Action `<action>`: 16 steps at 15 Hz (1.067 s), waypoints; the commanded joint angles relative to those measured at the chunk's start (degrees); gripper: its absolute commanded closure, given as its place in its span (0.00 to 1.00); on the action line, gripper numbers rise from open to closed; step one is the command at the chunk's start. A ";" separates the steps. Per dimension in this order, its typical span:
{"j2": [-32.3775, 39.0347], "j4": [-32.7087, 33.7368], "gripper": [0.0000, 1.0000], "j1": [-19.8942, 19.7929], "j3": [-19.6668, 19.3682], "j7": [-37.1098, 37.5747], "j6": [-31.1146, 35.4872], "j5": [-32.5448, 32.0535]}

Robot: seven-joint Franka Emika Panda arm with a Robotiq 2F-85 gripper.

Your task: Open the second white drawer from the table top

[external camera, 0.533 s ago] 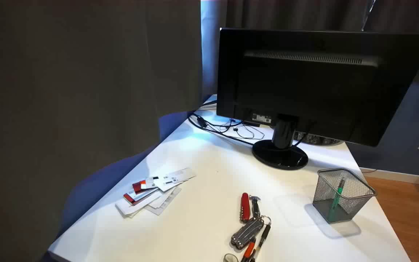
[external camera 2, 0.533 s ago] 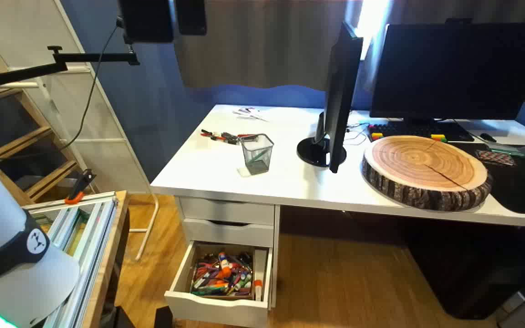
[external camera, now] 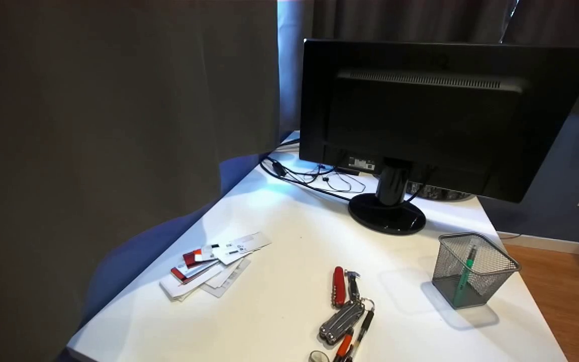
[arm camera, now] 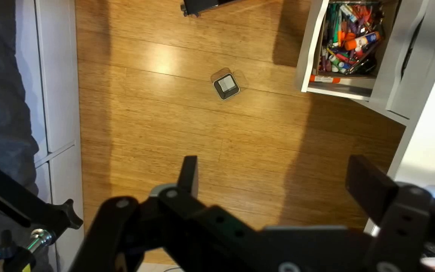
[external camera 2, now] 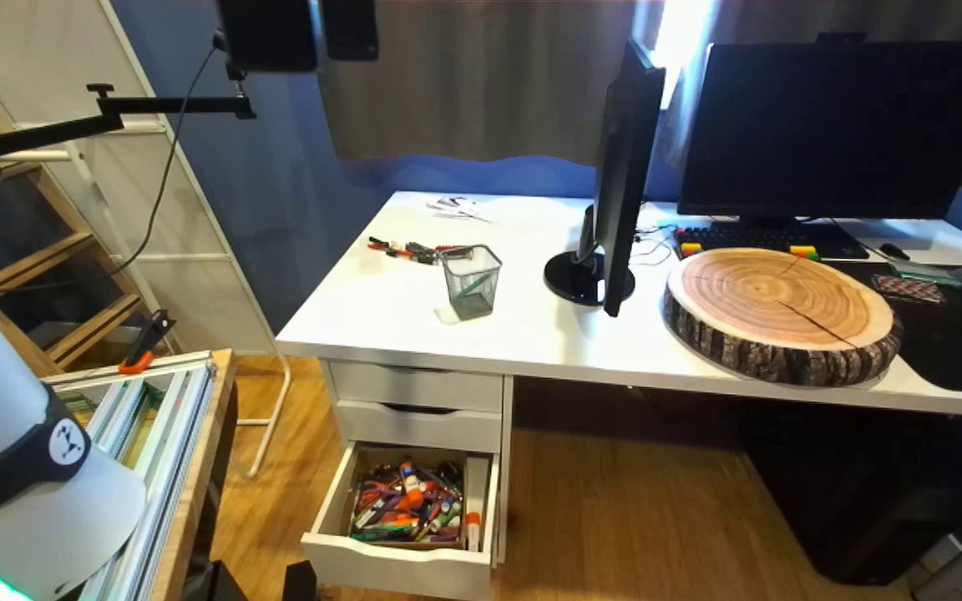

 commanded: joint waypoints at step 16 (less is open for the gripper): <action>21.89 -13.85 0.00 13.35 3.04 -6.34 14.23 18.20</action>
